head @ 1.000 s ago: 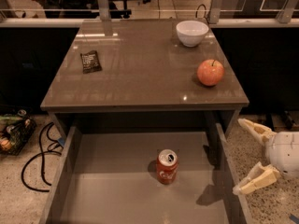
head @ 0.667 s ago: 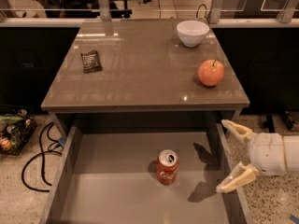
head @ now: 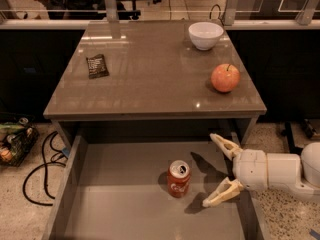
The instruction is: Pick coke can from top drawer and place on counter
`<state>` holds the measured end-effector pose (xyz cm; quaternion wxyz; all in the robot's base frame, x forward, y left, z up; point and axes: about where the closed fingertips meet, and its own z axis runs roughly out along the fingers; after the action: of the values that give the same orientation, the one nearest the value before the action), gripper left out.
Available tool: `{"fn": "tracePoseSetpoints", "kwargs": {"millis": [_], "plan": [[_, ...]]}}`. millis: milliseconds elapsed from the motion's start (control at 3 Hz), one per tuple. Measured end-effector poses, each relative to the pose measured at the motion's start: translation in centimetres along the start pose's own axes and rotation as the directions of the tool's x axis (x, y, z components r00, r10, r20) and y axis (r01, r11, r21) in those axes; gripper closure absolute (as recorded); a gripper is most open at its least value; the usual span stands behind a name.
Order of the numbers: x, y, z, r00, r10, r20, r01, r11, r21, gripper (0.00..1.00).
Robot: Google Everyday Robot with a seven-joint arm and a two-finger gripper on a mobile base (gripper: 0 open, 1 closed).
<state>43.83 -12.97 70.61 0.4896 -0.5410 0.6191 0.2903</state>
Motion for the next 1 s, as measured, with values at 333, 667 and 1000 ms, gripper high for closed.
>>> {"fn": "tracePoseSetpoints", "kwargs": {"millis": [333, 667, 1000], "plan": [[0.7, 0.6, 2.1, 1.000, 0.009, 0.025, -0.009, 0.9997, -0.021, 0.00], [1.6, 1.0, 4.2, 0.998, 0.038, 0.051, -0.036, 0.9981, -0.050, 0.00], [2.1, 1.3, 6.0, 0.993, 0.086, 0.080, -0.079, 0.9936, -0.081, 0.00]]}}
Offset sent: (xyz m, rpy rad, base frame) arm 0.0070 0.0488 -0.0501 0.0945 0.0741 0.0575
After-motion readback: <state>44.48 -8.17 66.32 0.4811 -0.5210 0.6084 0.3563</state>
